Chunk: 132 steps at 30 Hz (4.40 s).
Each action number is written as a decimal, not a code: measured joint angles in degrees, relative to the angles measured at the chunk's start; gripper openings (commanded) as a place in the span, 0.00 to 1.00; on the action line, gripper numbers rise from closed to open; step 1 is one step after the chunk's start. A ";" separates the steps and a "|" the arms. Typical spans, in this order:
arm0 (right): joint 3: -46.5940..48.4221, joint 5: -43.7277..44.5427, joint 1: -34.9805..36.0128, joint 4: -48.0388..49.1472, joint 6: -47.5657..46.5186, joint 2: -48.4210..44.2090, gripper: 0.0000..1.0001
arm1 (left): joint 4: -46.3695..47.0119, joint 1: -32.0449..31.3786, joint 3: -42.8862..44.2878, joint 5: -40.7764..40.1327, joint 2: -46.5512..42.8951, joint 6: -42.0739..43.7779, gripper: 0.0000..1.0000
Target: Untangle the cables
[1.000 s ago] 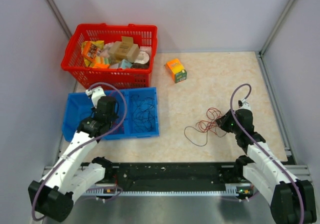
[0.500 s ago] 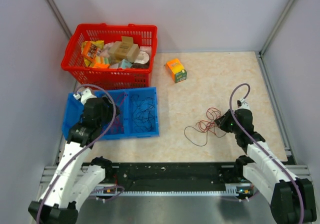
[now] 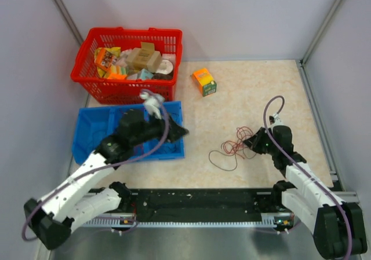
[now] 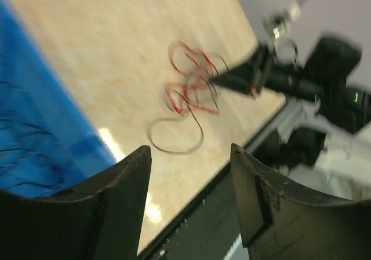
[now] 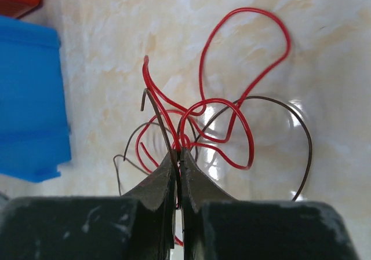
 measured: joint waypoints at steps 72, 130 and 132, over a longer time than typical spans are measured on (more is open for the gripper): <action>-5.90 -37.73 4.83 12.94 22.25 -20.37 0.00 | 13.88 -29.42 12.15 -8.85 39.28 -3.72 0.34; 6.56 -19.58 23.89 21.88 5.92 1.75 0.00 | 0.85 -29.42 11.23 -19.34 19.87 3.04 0.00; 6.56 -19.50 23.91 22.32 6.51 2.49 0.00 | 0.83 -29.42 11.23 -19.32 19.89 3.06 0.00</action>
